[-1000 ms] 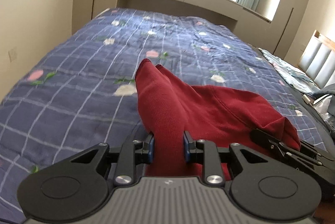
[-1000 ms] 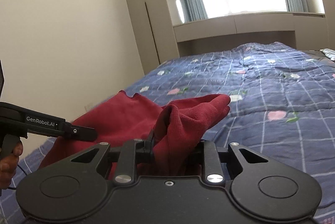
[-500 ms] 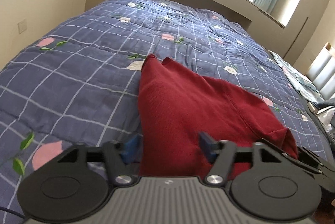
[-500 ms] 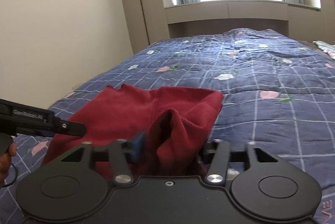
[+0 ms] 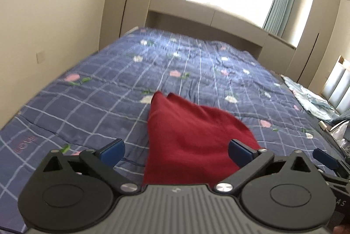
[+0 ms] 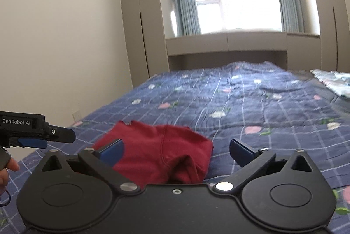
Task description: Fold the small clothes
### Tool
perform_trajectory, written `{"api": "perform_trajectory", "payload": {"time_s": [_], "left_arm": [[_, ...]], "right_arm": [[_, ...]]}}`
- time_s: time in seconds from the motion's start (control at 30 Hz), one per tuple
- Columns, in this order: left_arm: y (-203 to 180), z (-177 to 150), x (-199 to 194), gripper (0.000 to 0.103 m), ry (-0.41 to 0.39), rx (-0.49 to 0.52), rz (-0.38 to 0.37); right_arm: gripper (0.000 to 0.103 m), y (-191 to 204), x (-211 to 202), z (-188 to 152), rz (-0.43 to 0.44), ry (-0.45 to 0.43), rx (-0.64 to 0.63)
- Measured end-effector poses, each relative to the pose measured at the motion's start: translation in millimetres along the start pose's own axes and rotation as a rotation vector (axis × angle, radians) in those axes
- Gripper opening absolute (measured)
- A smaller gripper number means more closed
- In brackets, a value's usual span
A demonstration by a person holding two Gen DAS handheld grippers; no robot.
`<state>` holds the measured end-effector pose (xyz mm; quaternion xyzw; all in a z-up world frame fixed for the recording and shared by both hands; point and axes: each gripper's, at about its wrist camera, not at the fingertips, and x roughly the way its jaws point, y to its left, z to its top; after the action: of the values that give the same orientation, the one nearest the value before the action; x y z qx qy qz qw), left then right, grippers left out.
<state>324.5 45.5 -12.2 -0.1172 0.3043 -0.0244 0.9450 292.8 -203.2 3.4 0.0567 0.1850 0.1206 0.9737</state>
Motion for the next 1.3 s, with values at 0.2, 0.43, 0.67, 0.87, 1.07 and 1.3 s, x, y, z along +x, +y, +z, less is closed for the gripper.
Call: {"api": "perform_trajectory", "payload": {"time_s": [0.2, 0.43, 0.67, 0.87, 1.07, 1.3], "left_arm": [[-11, -18, -50, 0.103, -0.079, 0.032, 0.022], [-11, -49, -91, 0.103, -0.099, 0.04, 0.033], [-12, -91, -118, 0.103, -0.108, 0.101, 0.074], [-11, -127, -126, 0.103, -0.103, 0.152, 0.114], [-4, -144, -130, 0.103, -0.094, 0.142, 0.117], [0, -143, -130, 0.103, -0.098, 0.133, 0.115]], "right_arm": [[0.102, 8, -54, 0, -0.017, -0.06, -0.021], [0.102, 18, -112, -17, -0.031, -0.098, -0.02], [0.102, 27, -152, -45, -0.06, -0.109, -0.023], [0.102, 37, -169, -67, -0.084, -0.108, -0.035], [0.102, 43, -176, -83, -0.11, -0.106, -0.044], [0.102, 45, -172, -93, -0.113, -0.07, -0.058]]}}
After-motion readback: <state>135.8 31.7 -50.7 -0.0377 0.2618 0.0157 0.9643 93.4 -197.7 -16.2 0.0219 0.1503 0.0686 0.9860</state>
